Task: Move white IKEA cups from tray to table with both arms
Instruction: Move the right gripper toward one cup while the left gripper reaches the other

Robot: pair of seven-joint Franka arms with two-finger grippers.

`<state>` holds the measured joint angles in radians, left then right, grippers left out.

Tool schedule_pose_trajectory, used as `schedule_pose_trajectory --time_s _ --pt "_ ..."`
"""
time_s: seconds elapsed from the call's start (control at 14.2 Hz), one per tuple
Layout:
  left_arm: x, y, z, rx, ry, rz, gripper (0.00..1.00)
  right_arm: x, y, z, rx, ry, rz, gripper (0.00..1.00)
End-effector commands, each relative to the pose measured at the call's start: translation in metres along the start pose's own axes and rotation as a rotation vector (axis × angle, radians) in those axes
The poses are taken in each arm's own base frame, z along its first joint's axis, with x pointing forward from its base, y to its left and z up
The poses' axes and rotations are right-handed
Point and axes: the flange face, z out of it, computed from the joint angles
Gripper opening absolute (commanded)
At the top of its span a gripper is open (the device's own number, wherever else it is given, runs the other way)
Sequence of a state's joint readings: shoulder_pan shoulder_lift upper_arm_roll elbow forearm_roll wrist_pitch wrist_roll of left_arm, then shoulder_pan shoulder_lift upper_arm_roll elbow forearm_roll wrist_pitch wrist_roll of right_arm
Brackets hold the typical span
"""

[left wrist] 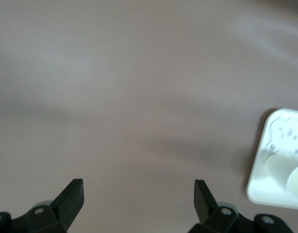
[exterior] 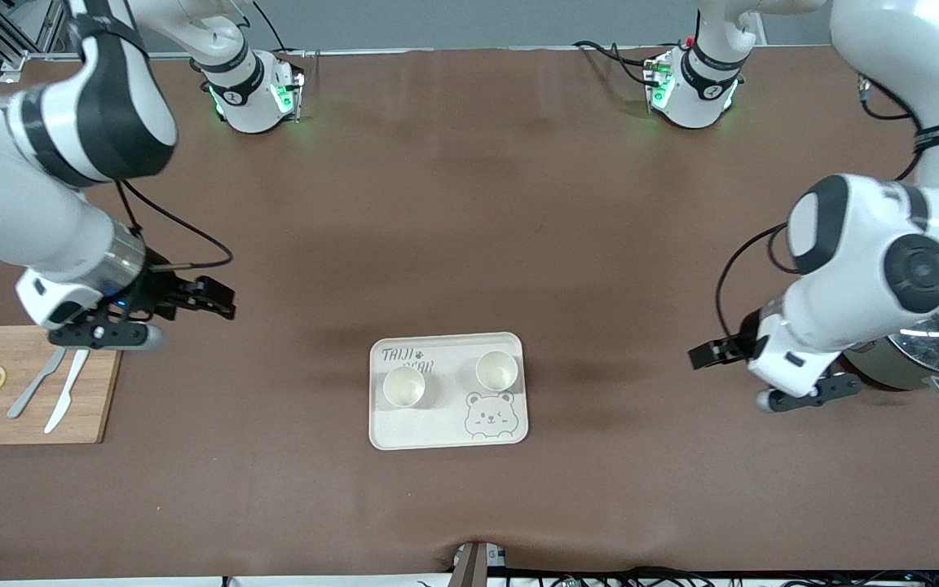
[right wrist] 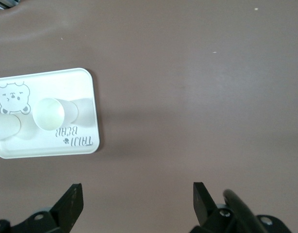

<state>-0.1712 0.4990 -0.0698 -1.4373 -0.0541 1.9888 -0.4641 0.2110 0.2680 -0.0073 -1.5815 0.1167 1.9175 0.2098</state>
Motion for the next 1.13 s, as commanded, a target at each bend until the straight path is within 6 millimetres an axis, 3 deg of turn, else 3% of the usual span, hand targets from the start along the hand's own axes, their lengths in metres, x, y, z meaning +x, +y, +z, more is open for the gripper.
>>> schedule_pose_trajectory --time_s 0.0,0.28,0.42,0.71,0.92,1.06 --pt "-0.002 0.039 0.032 -0.031 0.033 -0.050 1.00 0.014 -0.017 0.032 0.016 0.003 0.010 1.00" --pt "-0.010 0.085 0.070 -0.047 0.071 -0.107 1.00 0.018 -0.060 0.092 0.019 0.023 -0.041 1.00" --pt "-0.017 0.109 0.085 -0.041 0.083 -0.127 1.00 0.024 -0.065 0.112 0.026 0.052 -0.022 1.00" --pt "-0.038 0.147 0.116 -0.041 0.139 -0.153 1.00 0.022 -0.095 0.166 0.027 0.068 -0.030 1.00" --pt "-0.056 0.178 0.138 -0.008 0.200 -0.160 1.00 0.022 -0.117 0.192 0.028 0.071 -0.022 1.00" --pt "-0.066 0.192 0.151 -0.002 0.220 -0.165 1.00 0.024 -0.128 0.199 0.033 0.077 -0.012 1.00"
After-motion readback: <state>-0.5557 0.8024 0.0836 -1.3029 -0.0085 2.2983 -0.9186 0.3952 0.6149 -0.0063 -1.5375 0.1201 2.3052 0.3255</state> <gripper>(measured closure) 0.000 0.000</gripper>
